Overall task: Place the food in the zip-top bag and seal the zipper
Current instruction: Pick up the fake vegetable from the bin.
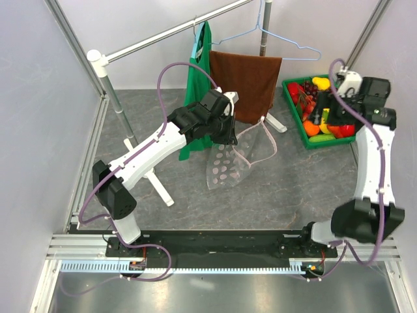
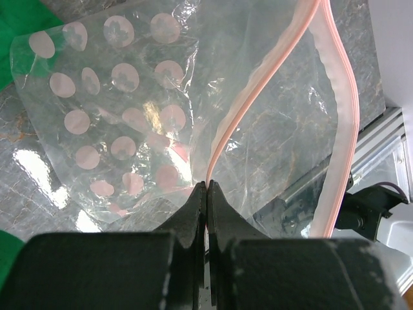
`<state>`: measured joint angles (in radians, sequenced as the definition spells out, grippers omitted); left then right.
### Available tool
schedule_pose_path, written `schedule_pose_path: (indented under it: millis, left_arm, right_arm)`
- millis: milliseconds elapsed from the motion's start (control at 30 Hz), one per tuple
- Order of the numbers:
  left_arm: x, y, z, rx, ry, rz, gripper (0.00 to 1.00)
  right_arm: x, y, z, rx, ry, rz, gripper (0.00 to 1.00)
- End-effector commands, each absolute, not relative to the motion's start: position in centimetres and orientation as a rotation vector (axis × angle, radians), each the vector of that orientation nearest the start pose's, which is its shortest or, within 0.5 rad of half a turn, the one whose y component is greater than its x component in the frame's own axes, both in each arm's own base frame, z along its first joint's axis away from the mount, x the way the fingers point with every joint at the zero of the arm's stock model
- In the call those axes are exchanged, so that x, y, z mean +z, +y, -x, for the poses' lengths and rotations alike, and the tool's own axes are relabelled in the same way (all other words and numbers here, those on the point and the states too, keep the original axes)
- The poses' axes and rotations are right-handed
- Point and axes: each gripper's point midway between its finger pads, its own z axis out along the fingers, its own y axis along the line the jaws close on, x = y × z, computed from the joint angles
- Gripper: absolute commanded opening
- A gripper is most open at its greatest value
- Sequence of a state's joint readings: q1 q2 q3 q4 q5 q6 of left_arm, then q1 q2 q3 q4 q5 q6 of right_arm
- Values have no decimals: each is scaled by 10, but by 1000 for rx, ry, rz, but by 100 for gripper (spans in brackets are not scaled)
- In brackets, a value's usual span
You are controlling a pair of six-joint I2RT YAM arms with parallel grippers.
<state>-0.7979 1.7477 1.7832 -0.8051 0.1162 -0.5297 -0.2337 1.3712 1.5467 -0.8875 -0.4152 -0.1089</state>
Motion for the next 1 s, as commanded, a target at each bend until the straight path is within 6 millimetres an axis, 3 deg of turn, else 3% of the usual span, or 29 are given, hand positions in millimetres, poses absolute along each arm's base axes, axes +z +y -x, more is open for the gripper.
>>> schedule_pose_path:
  millis: [0, 33, 67, 133, 167, 233, 433, 633, 767, 967]
  left_arm:
    - [269, -370, -297, -838, 2384, -352, 2]
    - [268, -370, -297, -836, 2385, -353, 2]
    - [268, -370, -296, -839, 2384, -353, 2]
    - [268, -371, -296, -841, 2383, -358, 2]
    - [269, -370, -296, -841, 2379, -359, 2]
    - [269, -371, -296, -842, 2380, -362, 2]
    - [270, -374, -293, -868, 2384, -373, 2]
    - [267, -375, -293, -865, 2386, -385, 2]
    - [261, -376, -291, -873, 2411, -382, 2]
    - [263, -375, -292, -871, 2403, -383, 2]
  right_arm:
    - [283, -71, -392, 232, 2196, 108, 89]
    - [280, -89, -396, 203, 2204, 83, 90]
    - [261, -102, -406, 199, 2249, 62, 90]
    - [262, -125, -417, 140, 2250, 75, 91]
    - [248, -135, -423, 122, 2288, 66, 91]
    - [245, -145, -431, 66, 2284, 177, 92]
    - [202, -177, -441, -145, 2351, 545, 97]
    - [185, -179, -455, -234, 2332, 695, 96]
    - [151, -168, -454, -266, 2352, 855, 96]
    - [134, -166, -470, -316, 2368, 849, 94]
